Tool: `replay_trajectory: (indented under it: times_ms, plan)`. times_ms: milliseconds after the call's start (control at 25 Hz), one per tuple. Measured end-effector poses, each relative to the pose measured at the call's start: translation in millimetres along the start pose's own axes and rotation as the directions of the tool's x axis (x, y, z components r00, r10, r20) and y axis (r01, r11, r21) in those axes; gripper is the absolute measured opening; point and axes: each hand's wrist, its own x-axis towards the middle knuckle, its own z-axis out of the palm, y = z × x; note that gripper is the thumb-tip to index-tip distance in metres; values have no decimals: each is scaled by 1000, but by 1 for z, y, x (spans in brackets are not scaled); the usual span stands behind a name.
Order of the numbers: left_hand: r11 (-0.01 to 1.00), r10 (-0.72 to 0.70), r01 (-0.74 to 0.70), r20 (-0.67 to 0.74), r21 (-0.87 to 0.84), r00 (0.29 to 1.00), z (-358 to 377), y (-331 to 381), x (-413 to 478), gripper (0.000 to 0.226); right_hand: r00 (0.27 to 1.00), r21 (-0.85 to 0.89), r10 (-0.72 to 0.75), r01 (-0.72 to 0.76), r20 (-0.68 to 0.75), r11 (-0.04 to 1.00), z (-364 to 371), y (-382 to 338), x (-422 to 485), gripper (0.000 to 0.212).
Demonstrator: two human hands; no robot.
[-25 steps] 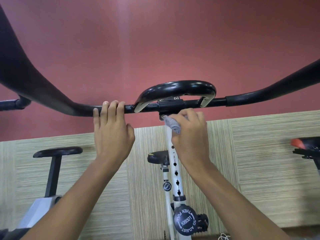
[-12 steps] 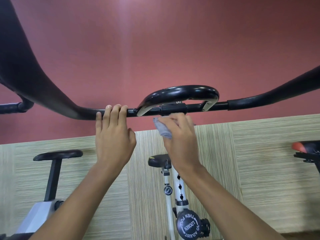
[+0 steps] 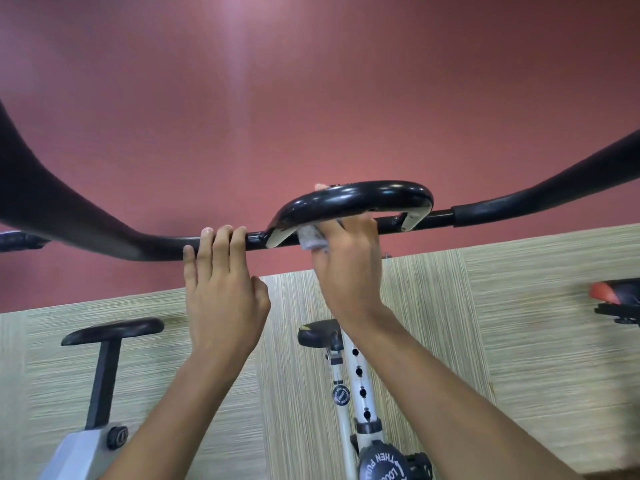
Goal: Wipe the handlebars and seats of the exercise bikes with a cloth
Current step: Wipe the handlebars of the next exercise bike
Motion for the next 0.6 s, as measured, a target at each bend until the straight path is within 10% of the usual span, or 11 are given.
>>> replay_trajectory:
  times_ms: [240, 600]
  plan:
    - [1000, -10, 10, -10, 11, 1000, 5, -1, -2, 60, 968, -152, -87, 124, 233, 981, 11, -6, -30, 47]
    - [999, -14, 14, 15, 38, 1000, 8, -4, -4, 58, 982, -356, -60, 122, 180, 927, -8, 37, -21, 54]
